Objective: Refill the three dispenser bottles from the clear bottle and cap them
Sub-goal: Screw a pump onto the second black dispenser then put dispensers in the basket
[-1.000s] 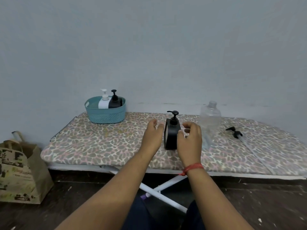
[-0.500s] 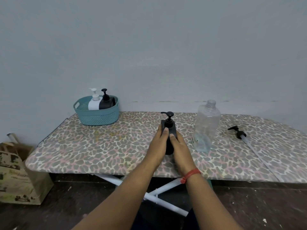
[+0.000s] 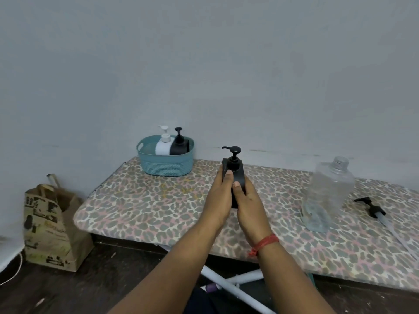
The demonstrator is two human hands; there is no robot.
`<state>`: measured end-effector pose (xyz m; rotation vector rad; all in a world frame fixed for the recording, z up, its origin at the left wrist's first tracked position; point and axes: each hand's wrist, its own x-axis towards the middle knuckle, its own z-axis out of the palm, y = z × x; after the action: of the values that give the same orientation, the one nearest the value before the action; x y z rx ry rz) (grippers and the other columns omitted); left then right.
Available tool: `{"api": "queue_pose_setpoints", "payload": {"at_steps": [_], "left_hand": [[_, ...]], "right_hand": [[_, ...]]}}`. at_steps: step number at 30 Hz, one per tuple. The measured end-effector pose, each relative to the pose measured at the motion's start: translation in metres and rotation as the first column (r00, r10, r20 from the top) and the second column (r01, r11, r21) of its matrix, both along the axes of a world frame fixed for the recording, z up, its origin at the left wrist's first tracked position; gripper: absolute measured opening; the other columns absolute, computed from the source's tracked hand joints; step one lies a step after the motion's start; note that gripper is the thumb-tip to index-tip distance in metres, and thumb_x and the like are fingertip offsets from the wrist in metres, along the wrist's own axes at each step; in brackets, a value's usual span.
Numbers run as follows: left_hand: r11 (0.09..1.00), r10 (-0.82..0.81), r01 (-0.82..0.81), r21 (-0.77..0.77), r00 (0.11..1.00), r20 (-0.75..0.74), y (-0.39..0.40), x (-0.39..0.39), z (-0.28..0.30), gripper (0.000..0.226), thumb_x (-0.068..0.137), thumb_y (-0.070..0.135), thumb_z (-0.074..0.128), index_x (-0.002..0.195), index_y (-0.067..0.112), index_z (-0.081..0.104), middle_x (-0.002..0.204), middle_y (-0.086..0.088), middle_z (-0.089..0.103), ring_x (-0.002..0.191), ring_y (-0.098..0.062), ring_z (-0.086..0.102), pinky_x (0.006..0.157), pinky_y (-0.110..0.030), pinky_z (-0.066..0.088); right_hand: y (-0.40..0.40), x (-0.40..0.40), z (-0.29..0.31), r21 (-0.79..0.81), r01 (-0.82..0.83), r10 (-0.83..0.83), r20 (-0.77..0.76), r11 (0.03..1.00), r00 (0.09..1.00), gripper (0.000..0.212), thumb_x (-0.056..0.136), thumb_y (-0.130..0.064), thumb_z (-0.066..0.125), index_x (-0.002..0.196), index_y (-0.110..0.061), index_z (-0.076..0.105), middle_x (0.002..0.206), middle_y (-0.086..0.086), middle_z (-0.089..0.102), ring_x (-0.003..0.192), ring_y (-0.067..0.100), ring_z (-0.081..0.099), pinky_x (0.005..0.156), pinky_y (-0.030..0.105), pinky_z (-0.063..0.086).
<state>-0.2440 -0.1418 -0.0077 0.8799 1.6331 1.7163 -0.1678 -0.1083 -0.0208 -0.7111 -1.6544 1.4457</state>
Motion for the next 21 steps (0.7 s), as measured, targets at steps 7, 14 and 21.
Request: {"api": "queue_pose_setpoints", "payload": {"at_steps": [7, 14, 21], "left_hand": [[0.989, 0.143, -0.138, 0.049, 0.983, -0.118, -0.050, -0.107, 0.043, 0.040, 0.110, 0.042, 0.037, 0.147, 0.038, 0.051, 0.138, 0.008, 0.063, 0.126, -0.010, 0.058, 0.111, -0.038, 0.043], [0.971, 0.237, -0.234, 0.044, 0.964, -0.118, -0.072, -0.218, 0.083, 0.034, 0.109, 0.039, 0.035, 0.121, 0.038, 0.067, 0.110, 0.009, 0.074, 0.105, -0.008, 0.068, 0.087, -0.030, 0.052], [0.964, 0.266, -0.264, 0.037, 0.964, -0.033, -0.055, -0.291, 0.092, 0.031, 0.109, 0.036, 0.037, 0.104, 0.037, 0.068, 0.100, 0.009, 0.075, 0.092, -0.005, 0.069, 0.071, -0.027, 0.050]], "right_hand": [[-0.039, -0.112, 0.042, 0.110, -0.110, 0.109, 0.019, 0.988, 0.994, 0.032, 0.105, -0.033, 0.045, 0.137, -0.034, 0.052, 0.125, -0.014, 0.065, 0.115, 0.004, 0.061, 0.100, 0.031, 0.049], [-0.044, -0.225, 0.083, 0.164, -0.208, 0.192, 0.111, 0.964, 0.975, 0.025, 0.103, -0.031, 0.048, 0.127, -0.025, 0.053, 0.110, -0.010, 0.065, 0.103, 0.010, 0.063, 0.089, 0.027, 0.048], [-0.023, -0.302, 0.094, 0.187, -0.190, 0.157, 0.180, 0.964, 0.971, 0.022, 0.103, -0.028, 0.048, 0.122, -0.019, 0.051, 0.091, -0.016, 0.058, 0.080, -0.006, 0.054, 0.062, 0.014, 0.038]]}}
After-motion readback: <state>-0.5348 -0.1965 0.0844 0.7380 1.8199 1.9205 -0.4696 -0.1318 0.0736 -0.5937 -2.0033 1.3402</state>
